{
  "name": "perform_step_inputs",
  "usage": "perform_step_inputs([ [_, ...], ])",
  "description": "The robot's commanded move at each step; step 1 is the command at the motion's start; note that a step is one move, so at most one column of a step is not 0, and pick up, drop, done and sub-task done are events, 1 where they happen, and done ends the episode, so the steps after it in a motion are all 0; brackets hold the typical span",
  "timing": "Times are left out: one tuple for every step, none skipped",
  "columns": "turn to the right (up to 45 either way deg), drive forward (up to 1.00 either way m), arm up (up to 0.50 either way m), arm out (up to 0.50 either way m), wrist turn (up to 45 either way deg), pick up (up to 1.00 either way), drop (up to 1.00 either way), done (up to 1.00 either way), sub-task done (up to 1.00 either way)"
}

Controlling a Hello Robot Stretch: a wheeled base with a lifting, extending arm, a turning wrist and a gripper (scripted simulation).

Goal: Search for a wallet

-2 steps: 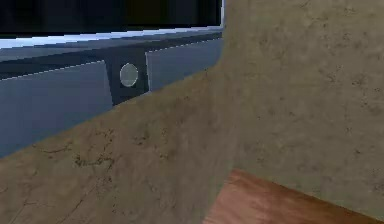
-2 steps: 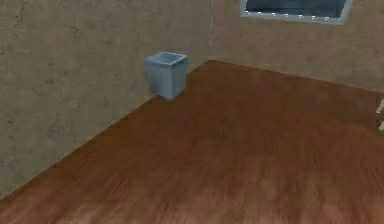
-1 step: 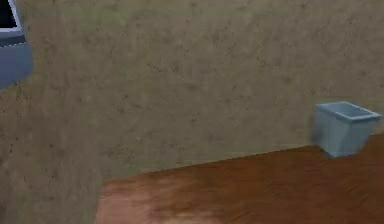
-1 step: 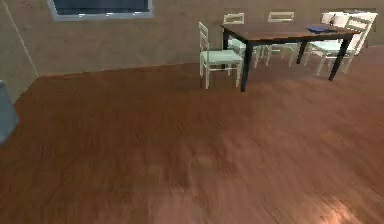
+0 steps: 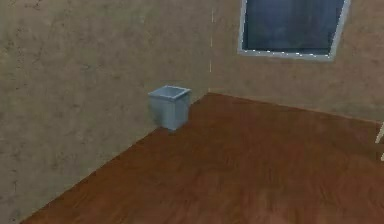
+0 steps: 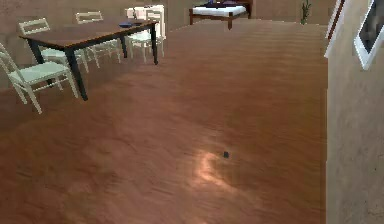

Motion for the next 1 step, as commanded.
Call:
perform_step_inputs([
  [27.0, 0.0, 0.0, 0.0, 0.0, 0.0, 0.0, 0.0, 0.0],
])
